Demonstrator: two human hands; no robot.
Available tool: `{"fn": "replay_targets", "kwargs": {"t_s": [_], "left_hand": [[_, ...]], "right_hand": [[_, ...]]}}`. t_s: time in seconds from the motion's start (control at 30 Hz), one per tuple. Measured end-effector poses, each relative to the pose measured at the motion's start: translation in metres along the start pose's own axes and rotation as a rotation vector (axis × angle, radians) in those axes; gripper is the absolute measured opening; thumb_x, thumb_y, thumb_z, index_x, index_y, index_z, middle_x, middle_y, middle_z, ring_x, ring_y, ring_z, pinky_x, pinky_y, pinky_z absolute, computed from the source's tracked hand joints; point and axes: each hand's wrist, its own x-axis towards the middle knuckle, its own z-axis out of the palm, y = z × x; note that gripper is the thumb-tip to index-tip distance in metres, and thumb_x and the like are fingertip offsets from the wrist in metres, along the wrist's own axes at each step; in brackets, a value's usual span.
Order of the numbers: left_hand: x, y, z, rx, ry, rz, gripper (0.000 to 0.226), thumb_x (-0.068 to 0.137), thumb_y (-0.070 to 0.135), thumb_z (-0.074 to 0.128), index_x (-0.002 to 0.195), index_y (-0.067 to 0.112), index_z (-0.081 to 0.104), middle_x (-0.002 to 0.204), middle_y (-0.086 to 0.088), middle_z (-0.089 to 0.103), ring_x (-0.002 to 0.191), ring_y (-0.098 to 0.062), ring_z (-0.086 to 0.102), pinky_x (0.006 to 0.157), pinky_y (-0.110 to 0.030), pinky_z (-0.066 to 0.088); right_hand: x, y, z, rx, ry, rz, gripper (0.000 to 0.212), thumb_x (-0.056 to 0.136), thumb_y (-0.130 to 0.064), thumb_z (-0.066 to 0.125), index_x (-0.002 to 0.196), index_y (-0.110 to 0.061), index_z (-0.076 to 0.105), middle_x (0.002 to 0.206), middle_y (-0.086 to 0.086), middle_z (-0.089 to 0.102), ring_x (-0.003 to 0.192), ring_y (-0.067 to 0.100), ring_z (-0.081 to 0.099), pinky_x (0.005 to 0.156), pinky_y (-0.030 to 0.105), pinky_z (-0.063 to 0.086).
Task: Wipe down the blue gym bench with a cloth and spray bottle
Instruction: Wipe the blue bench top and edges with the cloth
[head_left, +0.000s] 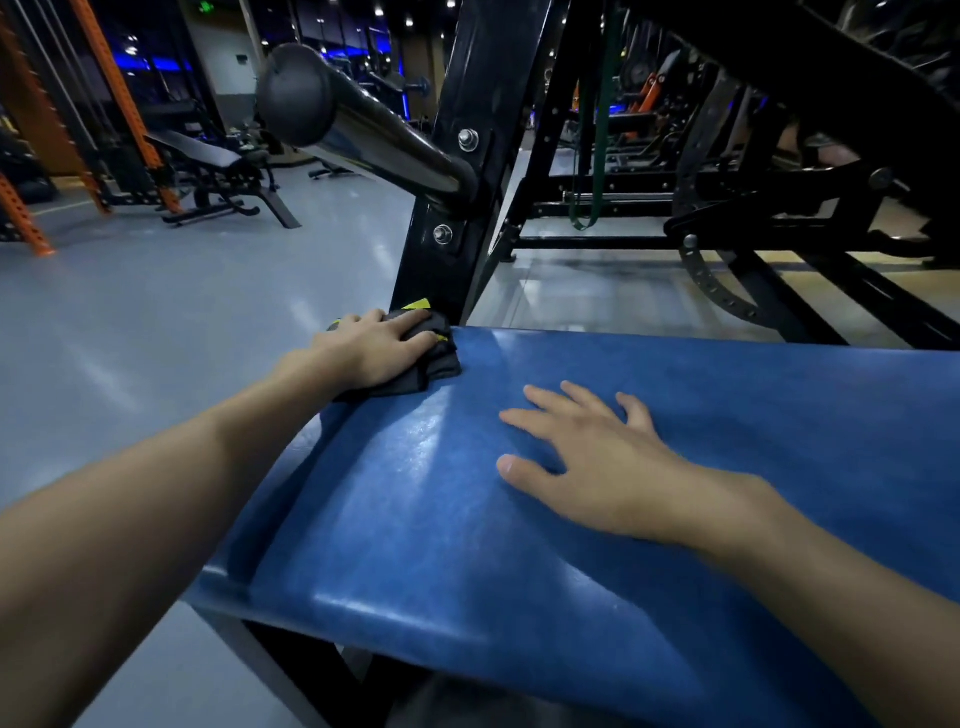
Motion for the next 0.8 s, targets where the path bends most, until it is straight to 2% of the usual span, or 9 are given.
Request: {"fn": "replay_targets", "kwargs": {"t_s": [0.07,0.2,0.33,0.43,0.53,0.6,0.7,0.8], "left_hand": [[-0.006,0.006,0.003,0.045,0.008,-0.001,0.086,0.066,0.086,0.008,0.148,0.061,0.020,0.156,-0.003,0.036,0.143,-0.034,0.030,0.113,-0.054,0.025],[-0.015,0.028,0.008,0.098,0.005,0.023,0.079,0.073,0.082,0.009,0.148,0.061,0.017,0.160,0.000,0.031,0.147,-0.031,0.023,0.114,-0.057,0.021],[-0.018,0.048,0.013,0.130,0.012,0.038,0.073,0.078,0.081,0.011,0.148,0.062,0.016,0.161,0.001,0.029,0.148,-0.031,0.022,0.112,-0.058,0.023],[-0.022,0.066,0.016,0.114,0.015,0.045,0.084,0.069,0.084,0.006,0.148,0.062,0.016,0.161,0.001,0.029,0.147,-0.032,0.023,0.113,-0.057,0.023],[-0.027,0.087,0.019,0.108,0.016,0.058,0.079,0.073,0.083,0.008,0.149,0.061,0.016,0.160,0.000,0.029,0.147,-0.032,0.022,0.113,-0.058,0.022],[-0.032,0.102,0.022,0.109,0.013,0.054,0.077,0.075,0.081,0.009,0.149,0.060,0.017,0.159,-0.001,0.029,0.147,-0.033,0.023,0.114,-0.059,0.022],[-0.037,0.125,0.026,0.122,0.020,0.049,0.067,0.084,0.081,0.014,0.147,0.060,0.018,0.159,-0.002,0.029,0.146,-0.034,0.023,0.113,-0.060,0.022],[-0.044,0.149,0.032,0.115,0.021,0.039,0.062,0.089,0.079,0.016,0.148,0.060,0.018,0.160,-0.004,0.028,0.147,-0.035,0.022,0.113,-0.062,0.019]], "right_hand": [[-0.002,0.021,-0.012,-0.020,0.073,0.031,0.056,0.097,-0.061,0.034,0.150,-0.042,0.031,0.164,-0.015,0.016,0.152,0.011,0.003,0.120,0.054,-0.001],[-0.004,0.059,-0.011,-0.100,-0.038,0.201,0.072,0.089,-0.076,0.017,0.154,-0.048,0.006,0.166,-0.012,-0.007,0.153,0.022,-0.013,0.116,0.062,-0.009],[-0.001,0.063,-0.003,-0.106,-0.046,0.179,0.075,0.087,-0.078,0.008,0.155,-0.047,-0.002,0.166,-0.011,-0.014,0.151,0.025,-0.019,0.114,0.066,-0.011],[-0.003,0.066,-0.007,-0.055,-0.043,0.137,0.069,0.091,-0.074,0.013,0.155,-0.048,0.007,0.166,-0.011,-0.009,0.152,0.023,-0.016,0.116,0.063,-0.012],[-0.010,0.085,-0.022,0.035,0.028,0.101,0.055,0.097,-0.064,0.023,0.148,-0.046,0.034,0.166,-0.015,0.007,0.153,0.015,-0.004,0.119,0.057,-0.006],[-0.019,0.109,-0.031,-0.029,0.055,0.134,0.055,0.099,-0.062,0.025,0.151,-0.046,0.029,0.166,-0.016,0.007,0.153,0.014,-0.003,0.119,0.057,-0.006],[-0.034,0.139,-0.033,-0.127,-0.014,0.210,0.061,0.095,-0.069,0.019,0.153,-0.051,0.014,0.166,-0.016,-0.001,0.153,0.019,-0.008,0.118,0.059,-0.008],[-0.045,0.157,-0.034,-0.033,0.004,0.168,0.060,0.096,-0.067,0.023,0.153,-0.049,0.021,0.166,-0.017,0.003,0.153,0.014,-0.004,0.120,0.055,-0.006]]}}
